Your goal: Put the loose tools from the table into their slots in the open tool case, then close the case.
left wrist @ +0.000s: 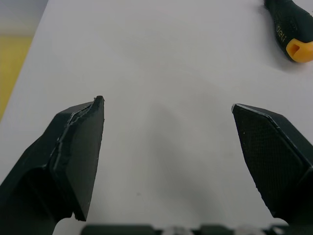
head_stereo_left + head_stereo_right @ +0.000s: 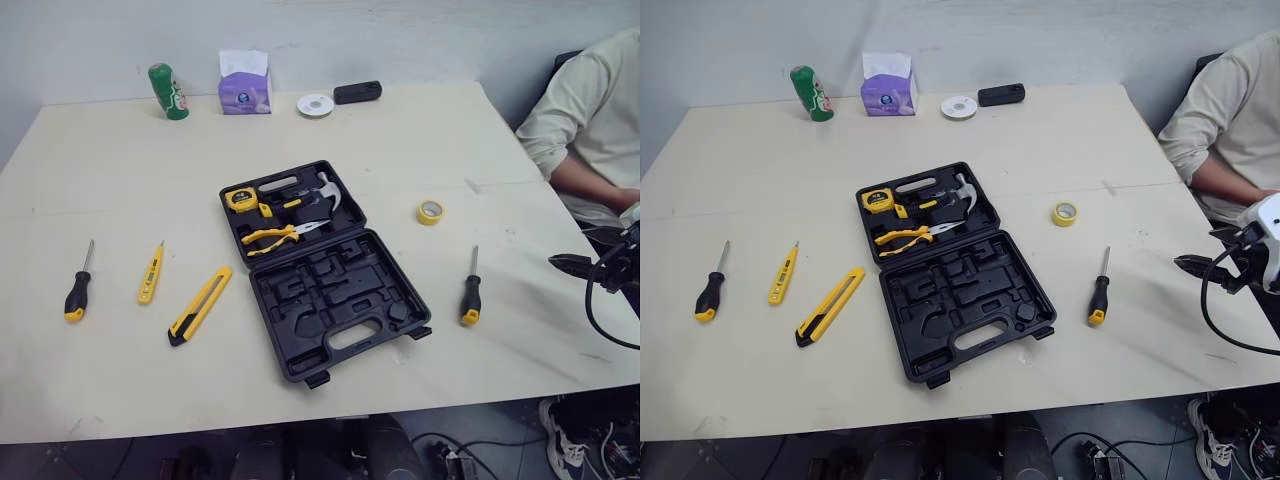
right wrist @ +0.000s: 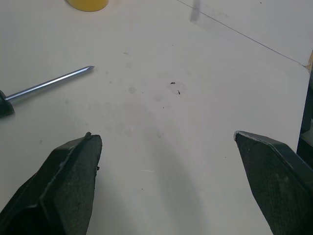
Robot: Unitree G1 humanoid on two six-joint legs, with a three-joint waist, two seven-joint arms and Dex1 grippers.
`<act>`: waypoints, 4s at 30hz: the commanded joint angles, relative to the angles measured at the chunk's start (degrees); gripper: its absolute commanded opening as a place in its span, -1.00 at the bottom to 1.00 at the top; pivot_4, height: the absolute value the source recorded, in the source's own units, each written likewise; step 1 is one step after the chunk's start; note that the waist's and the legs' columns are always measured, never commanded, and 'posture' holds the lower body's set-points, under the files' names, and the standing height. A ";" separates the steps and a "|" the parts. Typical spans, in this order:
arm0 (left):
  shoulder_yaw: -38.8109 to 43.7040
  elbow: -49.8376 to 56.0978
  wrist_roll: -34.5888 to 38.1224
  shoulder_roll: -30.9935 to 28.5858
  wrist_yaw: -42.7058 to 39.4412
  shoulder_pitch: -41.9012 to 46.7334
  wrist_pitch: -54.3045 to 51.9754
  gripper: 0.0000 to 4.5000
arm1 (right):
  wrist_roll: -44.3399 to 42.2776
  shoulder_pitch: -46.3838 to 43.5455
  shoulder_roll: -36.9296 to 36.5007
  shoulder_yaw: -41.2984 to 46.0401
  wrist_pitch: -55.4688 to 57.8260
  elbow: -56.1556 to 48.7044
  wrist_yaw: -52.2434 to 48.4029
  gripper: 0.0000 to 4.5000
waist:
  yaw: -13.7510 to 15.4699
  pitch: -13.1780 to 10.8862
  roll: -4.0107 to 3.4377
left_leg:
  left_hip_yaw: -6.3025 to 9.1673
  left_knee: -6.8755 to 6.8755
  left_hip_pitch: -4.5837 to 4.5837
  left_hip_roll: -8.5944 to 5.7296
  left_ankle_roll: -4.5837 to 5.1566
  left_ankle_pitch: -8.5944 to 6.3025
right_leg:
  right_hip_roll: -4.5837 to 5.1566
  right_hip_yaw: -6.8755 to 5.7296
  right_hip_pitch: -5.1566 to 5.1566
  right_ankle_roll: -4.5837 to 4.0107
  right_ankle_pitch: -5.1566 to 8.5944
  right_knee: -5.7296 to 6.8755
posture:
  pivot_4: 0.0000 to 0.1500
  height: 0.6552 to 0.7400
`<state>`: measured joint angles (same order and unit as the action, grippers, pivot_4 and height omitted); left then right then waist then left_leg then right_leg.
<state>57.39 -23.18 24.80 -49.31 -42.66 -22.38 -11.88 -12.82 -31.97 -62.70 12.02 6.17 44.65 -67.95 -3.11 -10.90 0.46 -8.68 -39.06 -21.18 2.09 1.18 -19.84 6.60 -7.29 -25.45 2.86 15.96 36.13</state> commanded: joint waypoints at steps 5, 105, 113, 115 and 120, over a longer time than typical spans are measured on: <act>-1.59 -1.70 -0.98 -2.58 -0.10 2.27 1.38 0.96 | -1.53 1.74 0.23 3.02 -0.48 -3.41 1.76 1.00 | 0.09 0.00 0.00 | 0.00 0.00 0.00 0.00 -0.01 0.01 | 0.00 0.00 0.00 0.00 0.00 0.03 | 1.00 0.80; -63.40 25.45 -15.75 19.04 -0.04 47.46 -19.74 -0.97 | 9.47 9.61 30.69 -17.76 13.63 -48.79 16.32 -1.00 | 3.10 0.15 0.27 | 0.12 -0.13 0.01 -0.29 0.40 0.77 | -0.01 0.04 0.10 0.05 -0.02 0.64 | 1.00 0.80; -57.45 29.82 -12.80 16.80 -2.71 43.62 -13.93 -0.97 | 9.37 9.36 27.10 -15.27 13.35 -47.67 15.40 -1.00 | 2.96 0.15 0.28 | 0.14 -0.13 0.00 -0.29 0.42 0.78 | 0.01 0.03 0.11 0.05 -0.02 0.47 | 1.00 0.80; -52.99 32.94 -9.49 15.20 -4.83 40.30 -12.99 -0.97 | 7.35 11.14 24.36 -13.55 13.92 -50.89 12.83 -1.00 | 2.91 0.15 0.28 | 0.14 -0.08 -0.08 -0.26 0.43 0.77 | -0.01 0.01 0.07 0.05 -0.02 0.54 | 1.00 0.80; -40.06 38.61 -0.19 12.67 -4.58 32.91 -18.37 -0.97 | 3.49 14.67 18.77 -6.59 17.82 -54.66 12.85 -1.00 | 2.87 0.10 0.36 | 0.20 -0.08 -0.11 -0.21 0.44 0.73 | -0.01 -0.05 0.07 0.05 -0.02 0.27 | 1.00 0.80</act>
<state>13.20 12.32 21.03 -35.96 -47.10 11.84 -28.98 -7.33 -17.73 -42.59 1.83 23.06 -7.47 -55.00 -0.24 -10.80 0.82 -8.49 -39.14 -21.21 1.88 1.62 -19.11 6.60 -7.32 -25.32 2.91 15.94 36.41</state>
